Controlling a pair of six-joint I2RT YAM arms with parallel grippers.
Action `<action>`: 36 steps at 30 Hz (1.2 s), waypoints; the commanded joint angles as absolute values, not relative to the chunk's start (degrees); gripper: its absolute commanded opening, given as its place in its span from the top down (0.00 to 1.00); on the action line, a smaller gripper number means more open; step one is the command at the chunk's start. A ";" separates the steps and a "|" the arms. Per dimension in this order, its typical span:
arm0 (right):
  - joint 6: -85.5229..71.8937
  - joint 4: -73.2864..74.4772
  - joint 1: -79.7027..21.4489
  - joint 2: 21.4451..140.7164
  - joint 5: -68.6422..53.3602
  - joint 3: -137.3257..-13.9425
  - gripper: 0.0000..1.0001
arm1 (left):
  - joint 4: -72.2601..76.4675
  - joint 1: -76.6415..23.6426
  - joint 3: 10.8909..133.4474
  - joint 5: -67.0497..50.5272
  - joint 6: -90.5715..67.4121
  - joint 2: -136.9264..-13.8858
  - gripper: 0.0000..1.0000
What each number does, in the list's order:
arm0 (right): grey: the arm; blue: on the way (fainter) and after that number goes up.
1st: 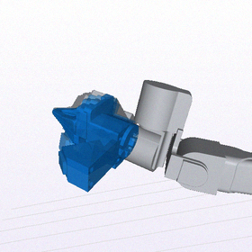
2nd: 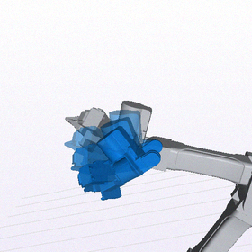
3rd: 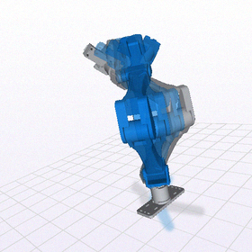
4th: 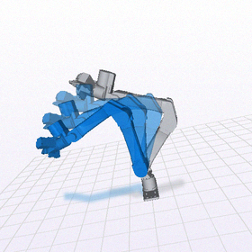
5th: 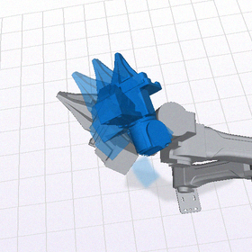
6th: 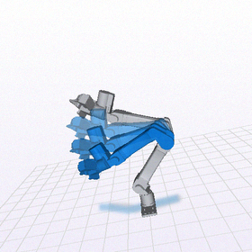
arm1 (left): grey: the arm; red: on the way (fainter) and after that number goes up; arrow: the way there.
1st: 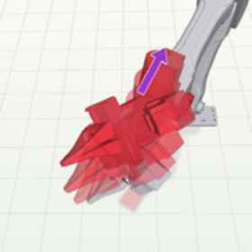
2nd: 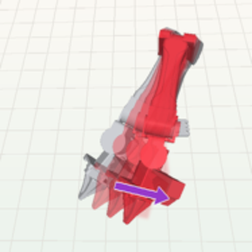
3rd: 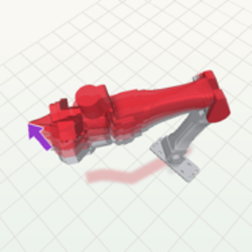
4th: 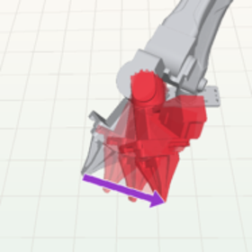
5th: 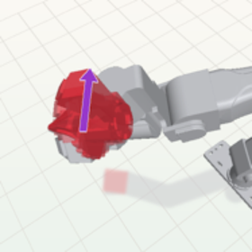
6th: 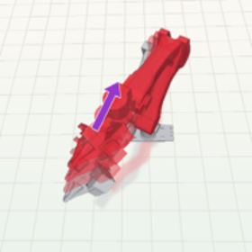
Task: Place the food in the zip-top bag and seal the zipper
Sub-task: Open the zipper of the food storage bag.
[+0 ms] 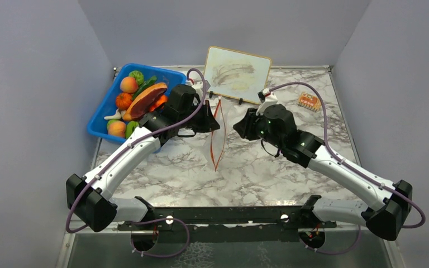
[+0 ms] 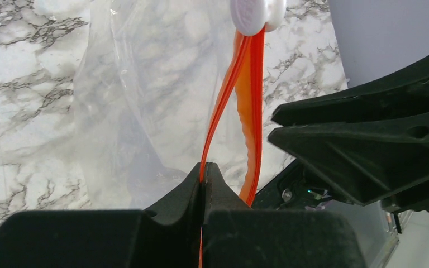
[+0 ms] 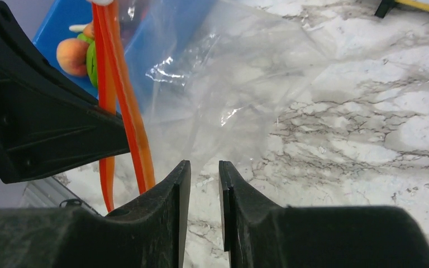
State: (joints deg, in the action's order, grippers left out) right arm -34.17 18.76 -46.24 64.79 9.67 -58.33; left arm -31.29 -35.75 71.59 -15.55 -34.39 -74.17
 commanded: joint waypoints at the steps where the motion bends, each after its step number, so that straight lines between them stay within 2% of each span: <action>1: -34.36 15.02 -47.58 64.75 5.07 -56.93 0.72 | -26.17 -36.00 69.98 -18.68 -37.71 -73.27 1.00; 4: -36.91 14.76 -47.72 61.51 5.41 -55.98 0.67 | -25.63 -36.00 70.03 -18.74 -37.79 -74.18 1.00; 10: -38.99 14.96 -47.72 59.39 2.69 -55.47 0.49 | -23.94 -36.03 70.06 -19.43 -39.17 -75.15 1.00; 17: -37.40 15.14 -47.81 62.89 5.28 -55.64 0.40 | -23.41 -36.01 68.30 -19.66 -39.95 -75.37 1.00; 29: -38.17 16.16 -48.05 67.70 8.80 -59.31 0.41 | -21.00 -36.00 66.62 -20.69 -42.15 -74.01 1.00; 36: -39.84 18.60 -48.60 66.38 17.11 -55.21 0.64 | -20.41 -36.01 66.86 -22.25 -42.02 -74.06 1.00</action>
